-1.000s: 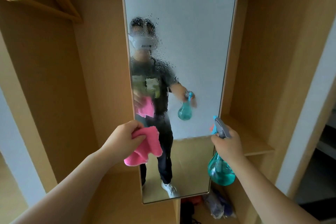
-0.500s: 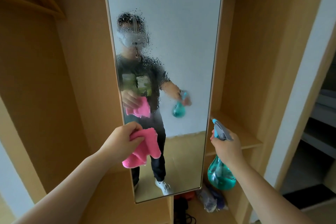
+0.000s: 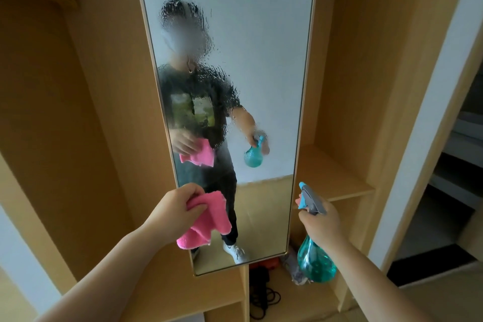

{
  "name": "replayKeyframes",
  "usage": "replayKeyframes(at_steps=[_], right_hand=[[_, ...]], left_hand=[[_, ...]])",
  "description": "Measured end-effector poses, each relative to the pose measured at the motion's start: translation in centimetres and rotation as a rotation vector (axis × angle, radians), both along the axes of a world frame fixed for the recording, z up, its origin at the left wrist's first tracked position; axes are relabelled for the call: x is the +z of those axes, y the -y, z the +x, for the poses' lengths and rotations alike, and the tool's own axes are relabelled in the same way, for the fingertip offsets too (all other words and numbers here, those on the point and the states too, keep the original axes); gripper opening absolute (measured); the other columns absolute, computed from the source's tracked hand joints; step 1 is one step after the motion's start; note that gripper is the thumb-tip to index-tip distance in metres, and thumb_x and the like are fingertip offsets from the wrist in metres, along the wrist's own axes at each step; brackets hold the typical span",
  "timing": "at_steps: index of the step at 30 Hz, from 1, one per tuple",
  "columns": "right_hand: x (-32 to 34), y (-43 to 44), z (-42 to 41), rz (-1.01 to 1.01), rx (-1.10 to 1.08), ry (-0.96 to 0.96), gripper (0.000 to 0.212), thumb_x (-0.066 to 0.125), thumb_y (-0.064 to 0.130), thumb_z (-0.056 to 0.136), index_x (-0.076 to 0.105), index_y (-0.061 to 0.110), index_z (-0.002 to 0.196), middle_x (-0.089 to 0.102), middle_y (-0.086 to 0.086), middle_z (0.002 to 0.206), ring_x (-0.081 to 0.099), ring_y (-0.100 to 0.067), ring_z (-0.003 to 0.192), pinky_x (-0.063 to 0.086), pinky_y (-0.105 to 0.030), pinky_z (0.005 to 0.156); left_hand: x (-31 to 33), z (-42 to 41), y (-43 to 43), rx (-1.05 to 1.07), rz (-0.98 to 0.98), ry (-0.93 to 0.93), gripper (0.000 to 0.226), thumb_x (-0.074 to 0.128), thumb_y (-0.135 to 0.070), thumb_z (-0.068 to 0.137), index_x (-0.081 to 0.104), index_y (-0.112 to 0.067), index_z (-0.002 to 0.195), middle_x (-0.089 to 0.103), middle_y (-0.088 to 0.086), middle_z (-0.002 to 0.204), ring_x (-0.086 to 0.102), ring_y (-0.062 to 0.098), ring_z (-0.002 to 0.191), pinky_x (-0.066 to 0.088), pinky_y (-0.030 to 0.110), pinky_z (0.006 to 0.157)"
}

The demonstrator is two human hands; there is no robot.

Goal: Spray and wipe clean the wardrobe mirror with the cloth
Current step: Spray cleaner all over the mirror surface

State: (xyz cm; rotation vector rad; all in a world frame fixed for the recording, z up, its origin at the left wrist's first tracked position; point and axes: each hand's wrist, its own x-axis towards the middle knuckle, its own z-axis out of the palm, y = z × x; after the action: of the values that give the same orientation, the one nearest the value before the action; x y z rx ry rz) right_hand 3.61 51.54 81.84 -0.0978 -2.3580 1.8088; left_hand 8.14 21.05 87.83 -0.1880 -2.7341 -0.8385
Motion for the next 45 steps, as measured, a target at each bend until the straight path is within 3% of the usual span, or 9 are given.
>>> replayKeyframes(at_steps=[5,15,19,22,27,30,32,37,45], right_hand=[[-1.2,0.4,0.0,0.056,0.012,0.017,0.027,0.052,-0.006,0.085,0.063,0.013,0.101,0.045,0.013,0.062,0.042,0.001,0.033,0.029,-0.01,0.035],[-3.0,0.4,0.0,0.103,0.059,0.034,0.033,0.052,-0.005,0.087,0.061,0.018,0.109,0.056,0.006,0.075,0.048,0.004,0.039,0.033,-0.01,0.037],[-3.5,0.6,-0.1,0.101,0.025,0.03,0.022,0.055,0.001,0.09,0.061,0.021,0.086,0.05,0.005,0.063,0.043,0.001,0.036,0.03,-0.01,0.036],[-4.0,0.9,-0.3,0.101,-0.007,-0.024,0.035,0.058,0.007,0.092,0.049,0.031,0.069,0.043,0.006,0.054,0.039,-0.003,0.033,0.028,-0.012,0.035],[-4.3,1.6,-0.2,0.085,0.146,0.046,0.031,0.052,-0.004,0.087,0.063,0.021,0.101,0.058,0.005,0.077,0.047,0.003,0.044,0.034,-0.008,0.042],[-4.4,2.6,-0.1,0.093,0.2,0.049,0.042,0.052,-0.002,0.087,0.057,0.026,0.117,0.061,0.01,0.088,0.056,-0.001,0.06,0.04,-0.006,0.048],[-4.5,3.5,-0.2,0.085,0.224,0.038,0.044,0.052,-0.003,0.086,0.057,0.026,0.119,0.059,0.012,0.083,0.056,0.003,0.055,0.04,-0.007,0.047],[-5.0,5.2,-0.4,0.12,0.269,0.006,0.032,0.052,-0.006,0.083,0.064,0.021,0.098,0.05,0.015,0.054,0.044,0.001,0.044,0.035,-0.011,0.044],[-5.0,7.1,-0.4,0.153,0.279,-0.087,0.008,0.058,0.001,0.088,0.056,0.0,0.081,0.043,-0.006,0.063,0.04,-0.015,0.056,0.037,-0.028,0.054]], left_hand=[[-1.1,0.2,0.1,0.008,-0.007,0.025,0.013,0.062,-0.023,0.091,0.058,-0.035,0.086,0.064,-0.015,0.083,0.06,0.002,0.075,0.045,0.015,0.059],[-3.3,0.7,0.7,0.052,0.011,0.076,0.014,0.062,-0.021,0.09,0.059,-0.035,0.089,0.064,-0.017,0.085,0.059,0.001,0.077,0.045,0.014,0.06],[-3.7,0.9,0.9,0.062,0.025,0.081,0.017,0.062,-0.019,0.09,0.058,-0.035,0.089,0.063,-0.016,0.086,0.058,0.002,0.079,0.044,0.014,0.062],[-3.9,1.1,1.2,0.073,0.033,0.088,0.018,0.062,-0.018,0.09,0.058,-0.036,0.088,0.064,-0.015,0.086,0.059,0.003,0.079,0.042,0.013,0.061],[-4.1,1.5,1.9,0.094,0.04,0.093,0.02,0.061,-0.022,0.09,0.056,-0.04,0.085,0.063,-0.018,0.085,0.059,0.0,0.077,0.041,0.012,0.059],[-4.3,2.0,2.8,0.11,0.051,0.106,0.017,0.062,-0.023,0.09,0.058,-0.039,0.085,0.064,-0.018,0.085,0.06,0.0,0.077,0.044,0.013,0.06],[-4.4,2.3,3.5,0.13,0.054,0.112,0.016,0.062,-0.024,0.09,0.058,-0.038,0.085,0.064,-0.018,0.084,0.06,0.0,0.076,0.045,0.014,0.06],[-4.5,3.0,4.9,0.166,0.054,0.109,0.016,0.063,-0.023,0.09,0.058,-0.038,0.085,0.064,-0.018,0.084,0.06,-0.001,0.076,0.044,0.013,0.059],[-4.7,3.8,6.0,0.193,0.059,0.105,0.013,0.062,-0.022,0.09,0.06,-0.035,0.088,0.064,-0.017,0.085,0.061,0.001,0.078,0.051,0.019,0.064]])
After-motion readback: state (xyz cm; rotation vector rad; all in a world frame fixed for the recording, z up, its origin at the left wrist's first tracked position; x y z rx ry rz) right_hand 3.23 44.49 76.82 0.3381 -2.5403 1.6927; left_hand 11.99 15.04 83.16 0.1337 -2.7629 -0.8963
